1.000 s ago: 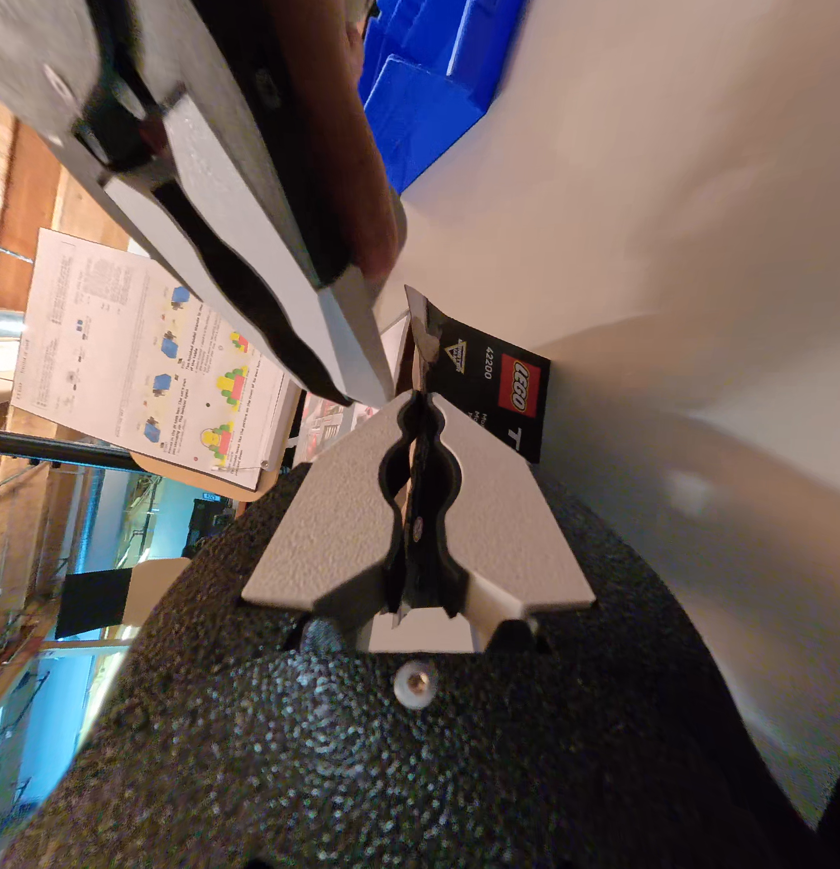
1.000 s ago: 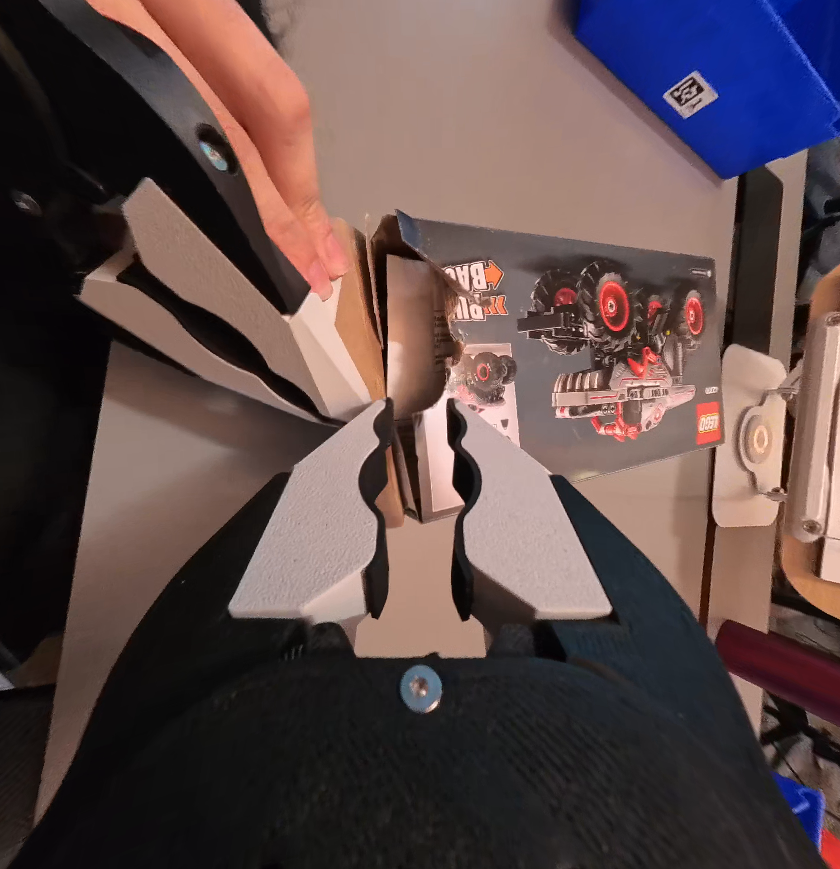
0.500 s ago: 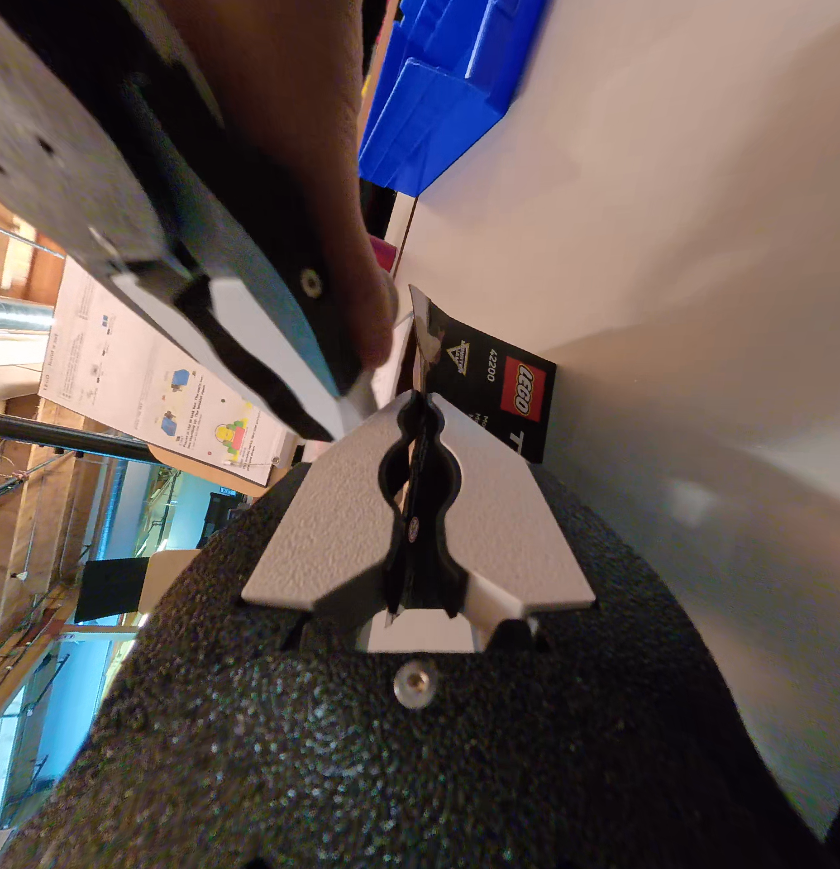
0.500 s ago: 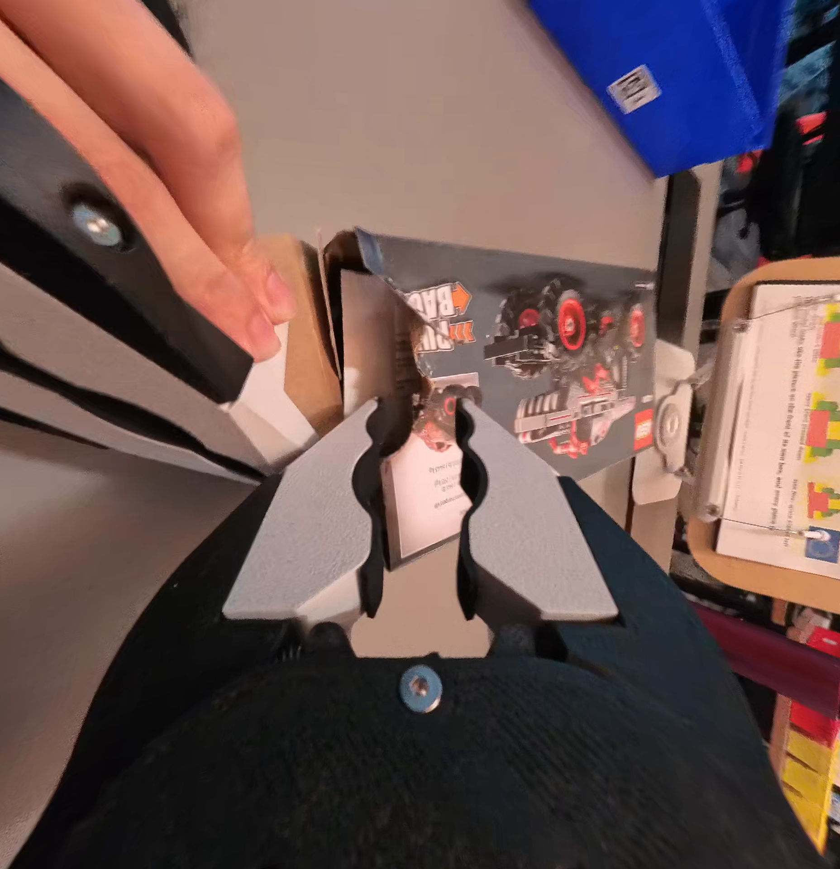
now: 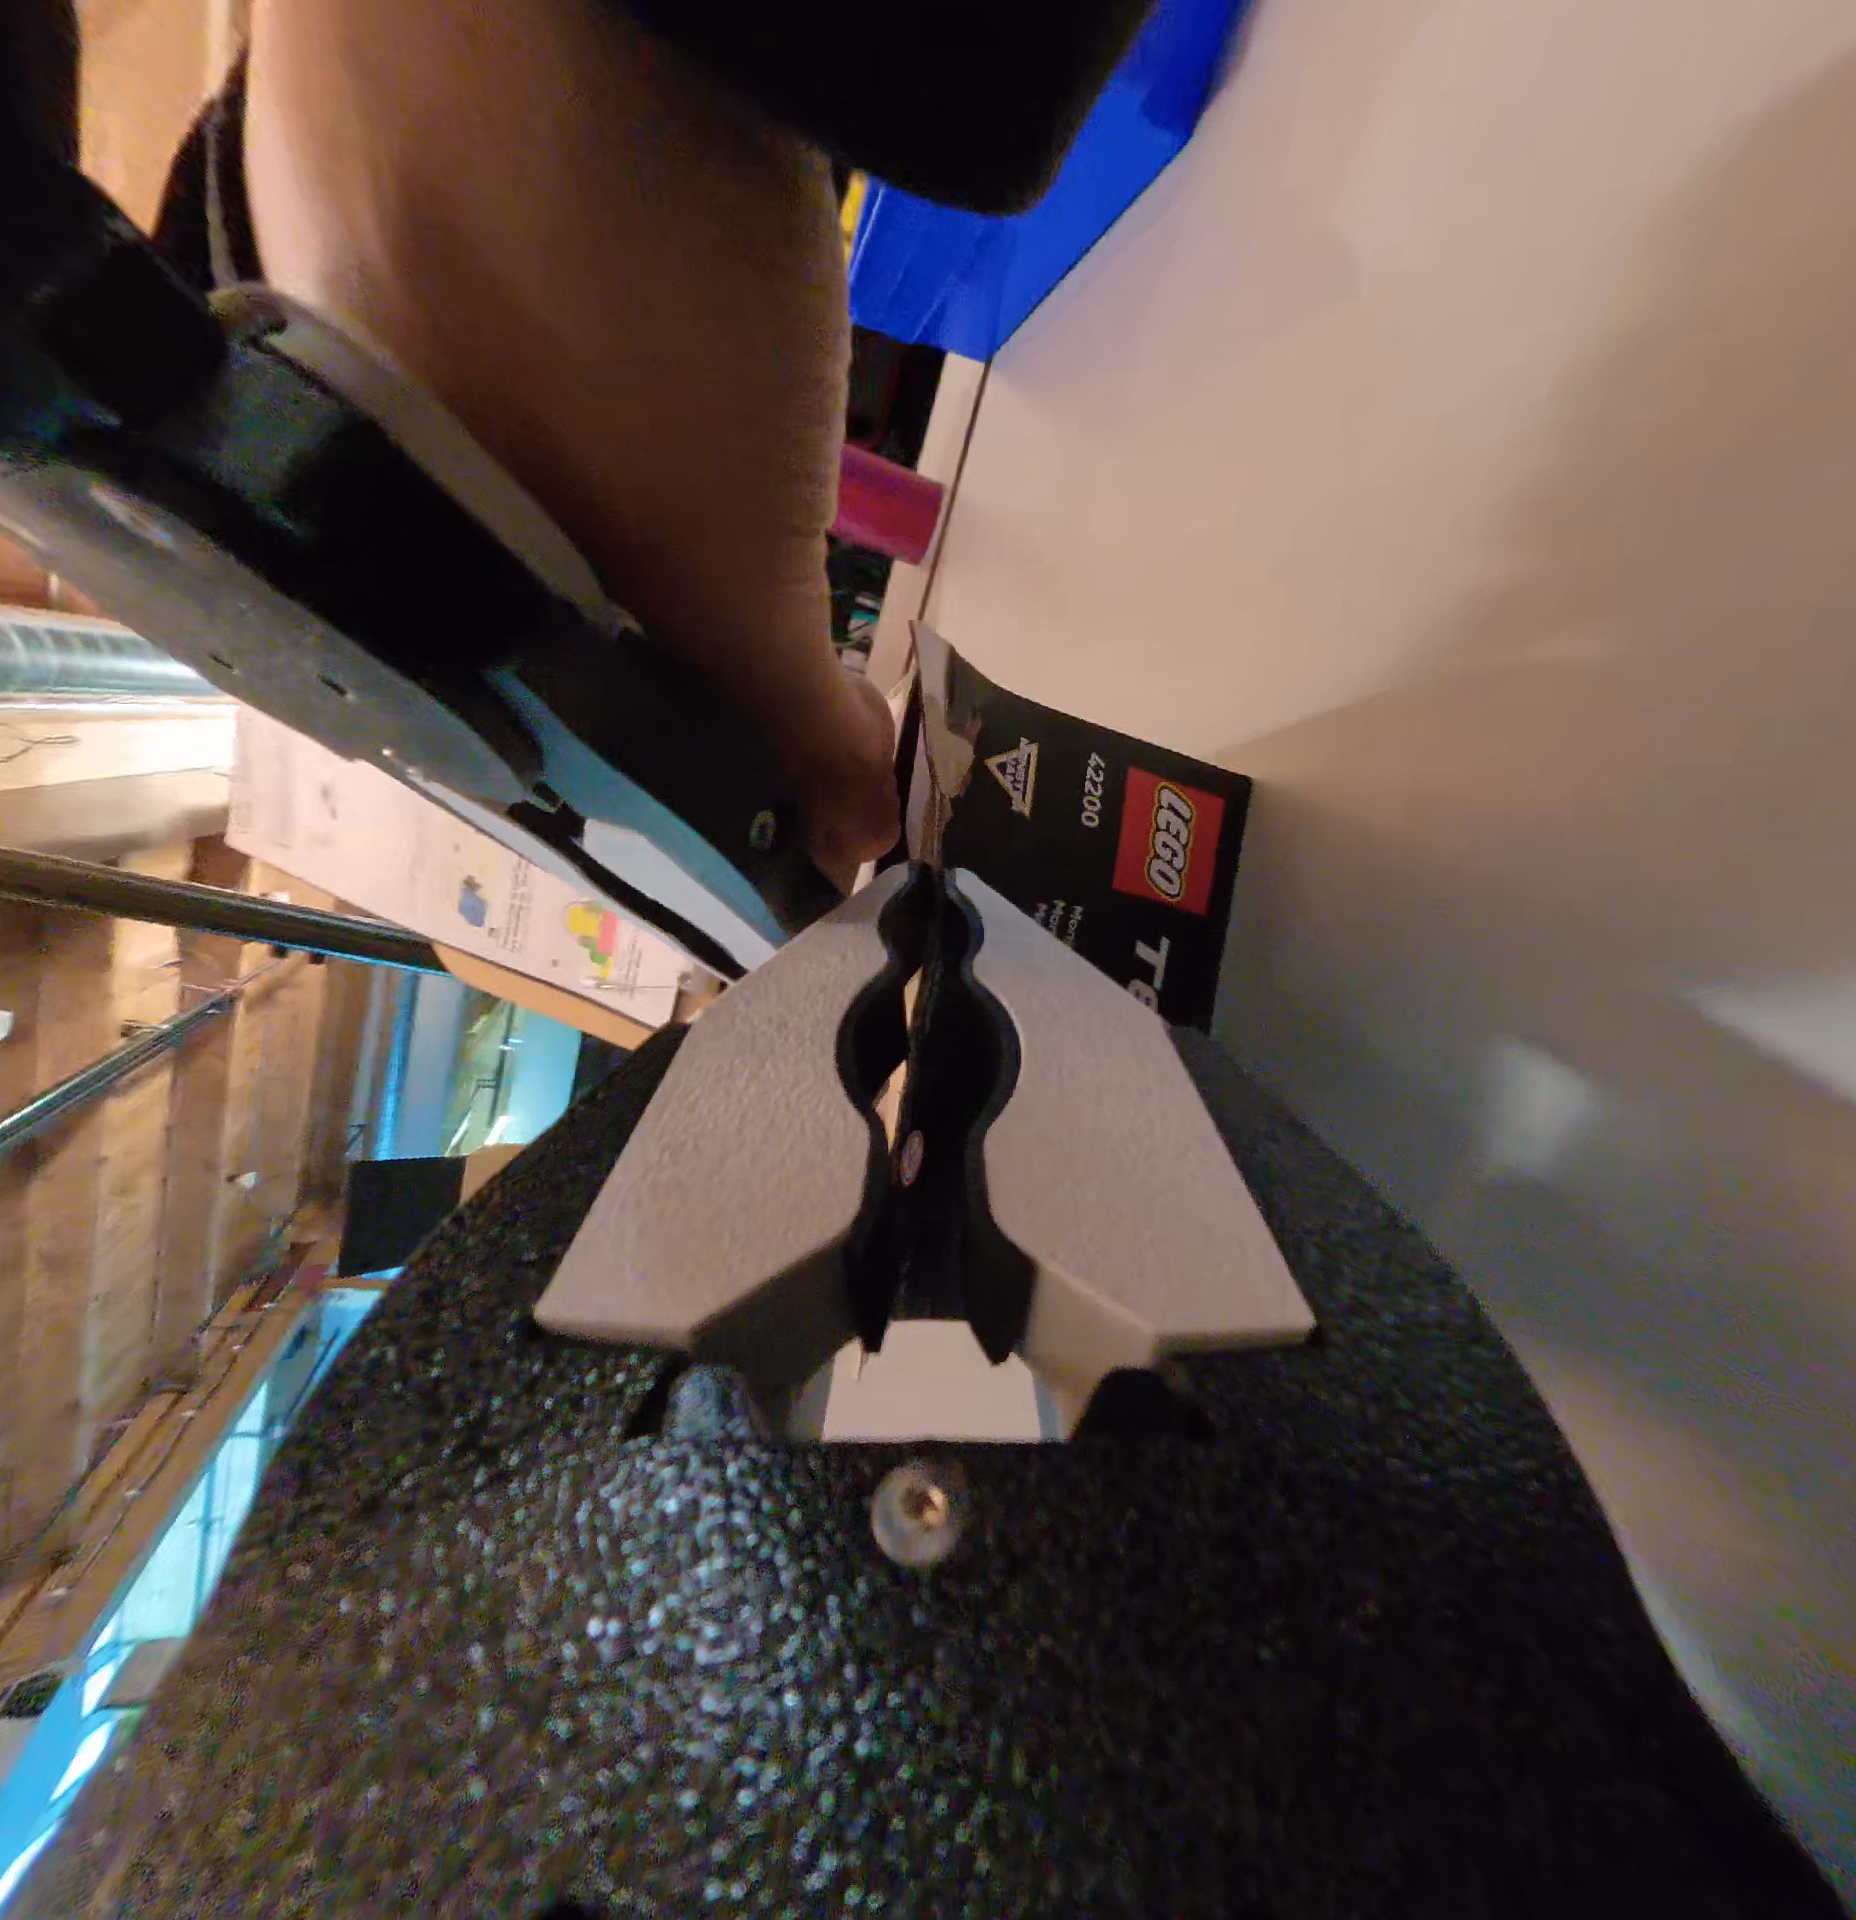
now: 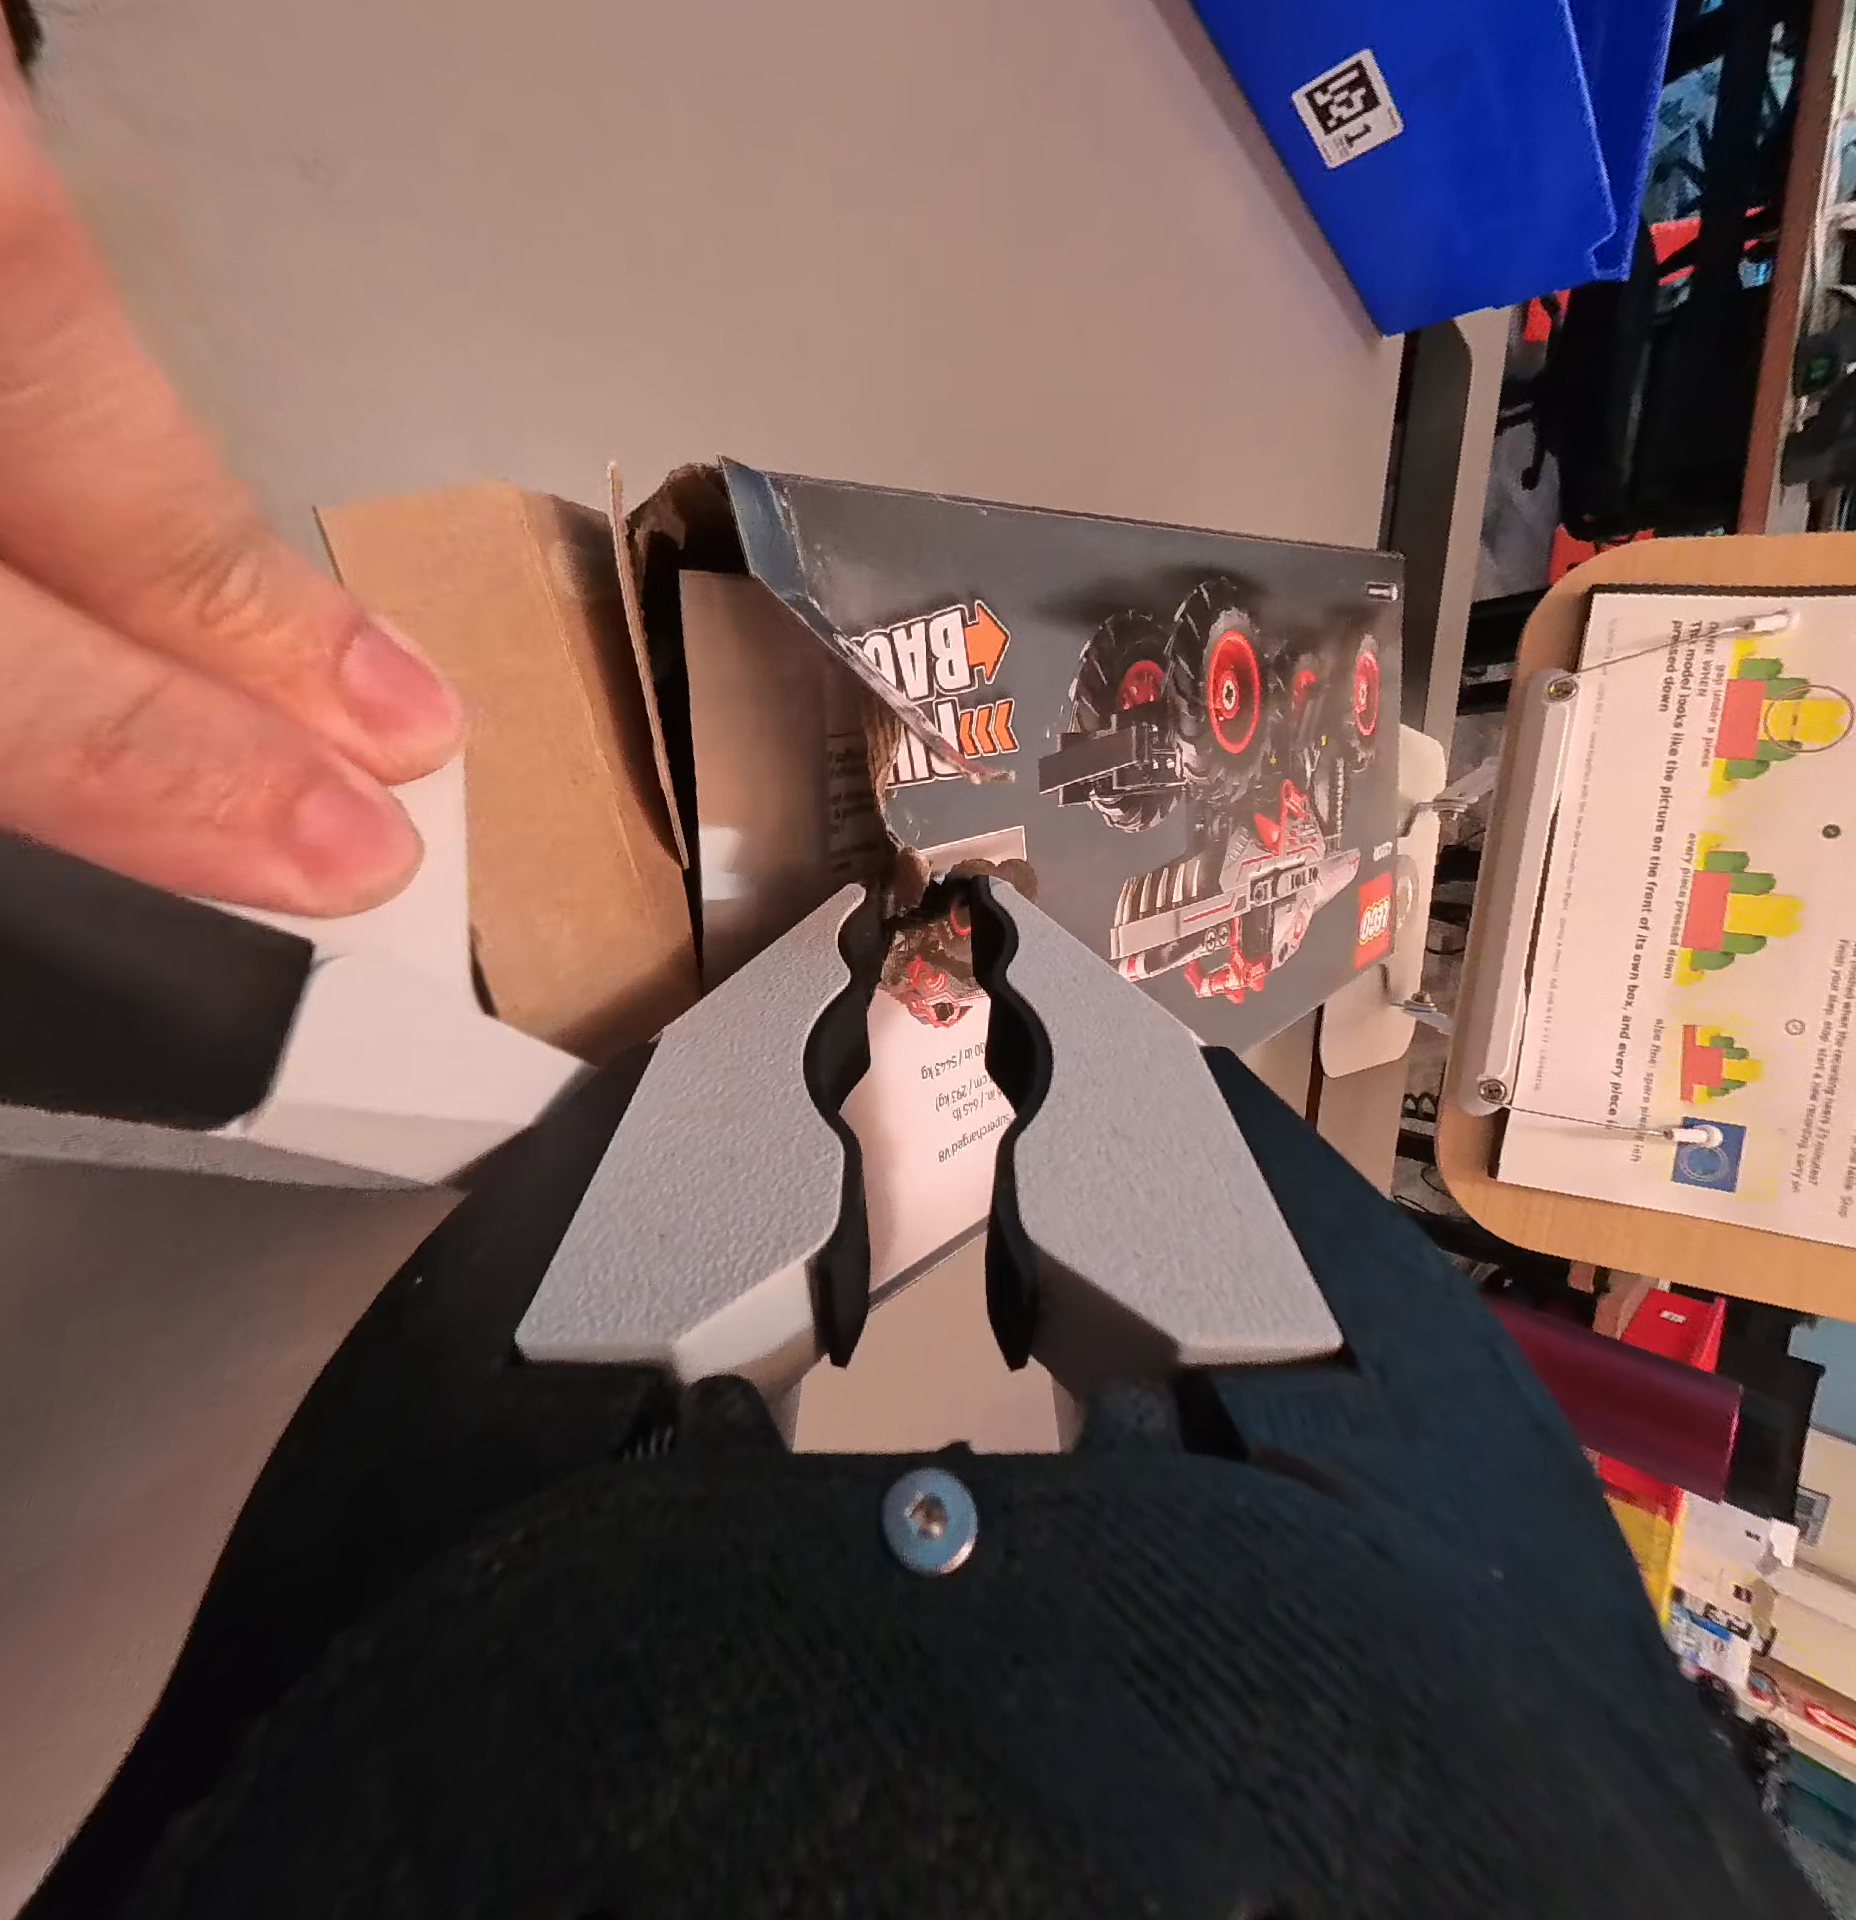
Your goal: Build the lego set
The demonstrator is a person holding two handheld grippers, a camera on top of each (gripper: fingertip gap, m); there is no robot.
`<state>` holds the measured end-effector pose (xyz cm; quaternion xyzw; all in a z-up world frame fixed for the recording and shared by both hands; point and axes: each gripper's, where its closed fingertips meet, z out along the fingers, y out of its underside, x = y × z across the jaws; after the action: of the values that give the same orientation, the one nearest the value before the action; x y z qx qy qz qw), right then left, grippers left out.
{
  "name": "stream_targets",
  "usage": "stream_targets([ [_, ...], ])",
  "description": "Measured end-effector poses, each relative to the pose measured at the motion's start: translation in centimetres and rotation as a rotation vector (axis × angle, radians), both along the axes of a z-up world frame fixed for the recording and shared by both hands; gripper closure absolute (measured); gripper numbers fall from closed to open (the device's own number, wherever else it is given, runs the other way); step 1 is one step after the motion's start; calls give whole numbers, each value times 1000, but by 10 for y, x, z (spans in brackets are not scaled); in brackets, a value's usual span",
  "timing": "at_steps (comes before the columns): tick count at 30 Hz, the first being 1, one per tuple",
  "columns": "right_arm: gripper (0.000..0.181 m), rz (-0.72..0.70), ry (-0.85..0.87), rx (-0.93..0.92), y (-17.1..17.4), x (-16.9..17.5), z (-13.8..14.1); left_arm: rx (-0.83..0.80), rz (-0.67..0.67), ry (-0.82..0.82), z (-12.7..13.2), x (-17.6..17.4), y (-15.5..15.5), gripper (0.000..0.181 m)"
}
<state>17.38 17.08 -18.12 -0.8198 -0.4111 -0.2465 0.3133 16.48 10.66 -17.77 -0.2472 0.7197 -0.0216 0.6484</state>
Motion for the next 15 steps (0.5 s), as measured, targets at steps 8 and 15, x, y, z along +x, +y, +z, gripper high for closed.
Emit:
stream_targets([
  [8,166,24,88,-9,-2,-4,2,-64,-38,-16,5,-4,2,178],
  [15,166,34,76,-30,-4,-5,3,-191,-74,-115,6,-39,22,169],
])
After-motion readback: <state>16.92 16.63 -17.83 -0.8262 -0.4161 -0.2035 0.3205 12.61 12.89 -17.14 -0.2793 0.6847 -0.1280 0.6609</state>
